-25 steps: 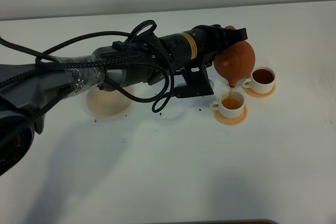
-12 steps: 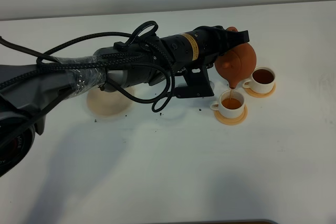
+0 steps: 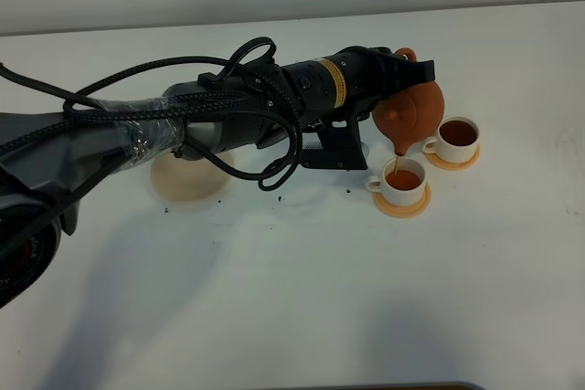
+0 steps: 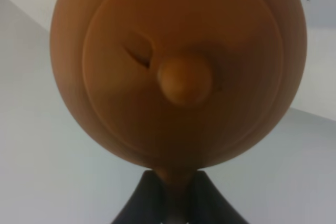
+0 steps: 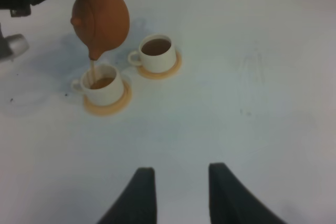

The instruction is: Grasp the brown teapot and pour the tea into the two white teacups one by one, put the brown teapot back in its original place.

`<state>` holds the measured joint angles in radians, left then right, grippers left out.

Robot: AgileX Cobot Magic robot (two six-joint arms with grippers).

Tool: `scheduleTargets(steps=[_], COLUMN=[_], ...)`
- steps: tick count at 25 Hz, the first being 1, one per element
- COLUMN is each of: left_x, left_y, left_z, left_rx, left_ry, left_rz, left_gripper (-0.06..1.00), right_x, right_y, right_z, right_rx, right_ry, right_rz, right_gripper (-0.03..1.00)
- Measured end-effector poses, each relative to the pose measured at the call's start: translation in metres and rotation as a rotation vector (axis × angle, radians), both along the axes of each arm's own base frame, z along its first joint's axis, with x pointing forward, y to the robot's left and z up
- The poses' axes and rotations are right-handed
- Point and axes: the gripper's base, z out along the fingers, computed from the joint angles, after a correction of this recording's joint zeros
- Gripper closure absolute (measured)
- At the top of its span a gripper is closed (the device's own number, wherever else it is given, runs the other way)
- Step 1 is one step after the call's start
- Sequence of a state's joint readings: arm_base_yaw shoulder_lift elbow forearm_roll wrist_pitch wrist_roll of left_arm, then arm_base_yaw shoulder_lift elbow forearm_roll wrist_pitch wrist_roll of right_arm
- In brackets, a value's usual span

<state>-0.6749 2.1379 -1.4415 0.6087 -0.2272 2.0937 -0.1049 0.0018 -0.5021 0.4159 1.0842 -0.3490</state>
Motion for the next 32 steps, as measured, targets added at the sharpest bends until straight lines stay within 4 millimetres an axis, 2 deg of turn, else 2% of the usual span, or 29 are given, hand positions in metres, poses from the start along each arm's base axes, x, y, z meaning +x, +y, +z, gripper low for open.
scheduleTargets(steps=[32], left_x=[-0.007], left_y=[-0.01], left_z=[0.003], left_rx=[-0.011], left_ry=[-0.051], left_rz=[-0.076], left_gripper=[0.83], right_x=[0.0], right_y=[0.0], right_z=[0.0], right_rx=[0.0], right_ry=[0.0], right_rz=[0.0], right_gripper=[0.73])
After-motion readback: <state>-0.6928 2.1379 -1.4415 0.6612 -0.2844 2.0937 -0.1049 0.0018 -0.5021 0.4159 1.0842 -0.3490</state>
